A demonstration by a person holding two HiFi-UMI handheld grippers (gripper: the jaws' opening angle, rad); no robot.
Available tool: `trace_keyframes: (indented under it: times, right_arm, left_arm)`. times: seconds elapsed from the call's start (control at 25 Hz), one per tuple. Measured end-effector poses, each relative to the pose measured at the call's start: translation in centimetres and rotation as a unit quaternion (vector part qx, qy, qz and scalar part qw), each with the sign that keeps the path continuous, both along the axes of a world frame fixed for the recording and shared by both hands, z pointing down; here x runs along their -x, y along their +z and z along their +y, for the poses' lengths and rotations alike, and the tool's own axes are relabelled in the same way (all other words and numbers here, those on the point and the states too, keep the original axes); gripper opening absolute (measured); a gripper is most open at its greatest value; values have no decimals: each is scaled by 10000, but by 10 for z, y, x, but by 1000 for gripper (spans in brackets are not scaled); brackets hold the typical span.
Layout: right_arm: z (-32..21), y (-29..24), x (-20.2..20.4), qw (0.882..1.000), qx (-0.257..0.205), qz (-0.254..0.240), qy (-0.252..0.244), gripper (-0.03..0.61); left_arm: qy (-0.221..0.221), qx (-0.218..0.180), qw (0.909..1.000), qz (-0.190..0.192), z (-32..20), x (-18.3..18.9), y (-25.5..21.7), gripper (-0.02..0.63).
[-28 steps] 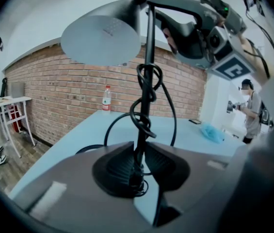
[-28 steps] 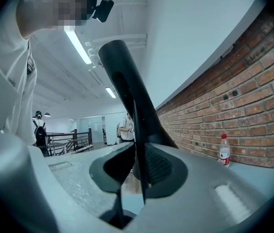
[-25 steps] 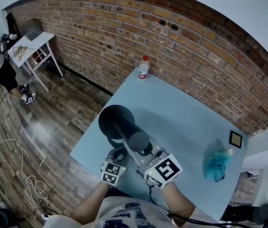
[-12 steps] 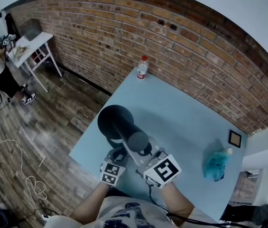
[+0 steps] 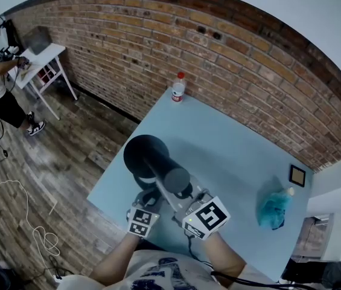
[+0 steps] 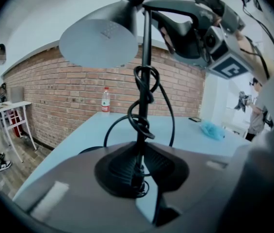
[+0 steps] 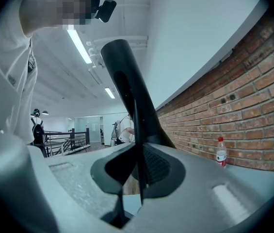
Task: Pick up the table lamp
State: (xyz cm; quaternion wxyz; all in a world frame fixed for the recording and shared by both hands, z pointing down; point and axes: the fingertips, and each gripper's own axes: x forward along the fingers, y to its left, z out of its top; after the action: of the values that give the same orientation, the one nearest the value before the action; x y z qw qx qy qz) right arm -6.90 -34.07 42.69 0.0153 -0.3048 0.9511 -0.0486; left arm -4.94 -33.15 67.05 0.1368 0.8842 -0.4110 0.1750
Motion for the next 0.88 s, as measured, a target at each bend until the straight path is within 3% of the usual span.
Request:
trace_keyframes:
  times: [0.88]
  right_arm:
    - [32,-27,-19,9993,-346,-33,105,35]
  left_arm:
    - [100,-249,9995,-157,24,-6,-27,40]
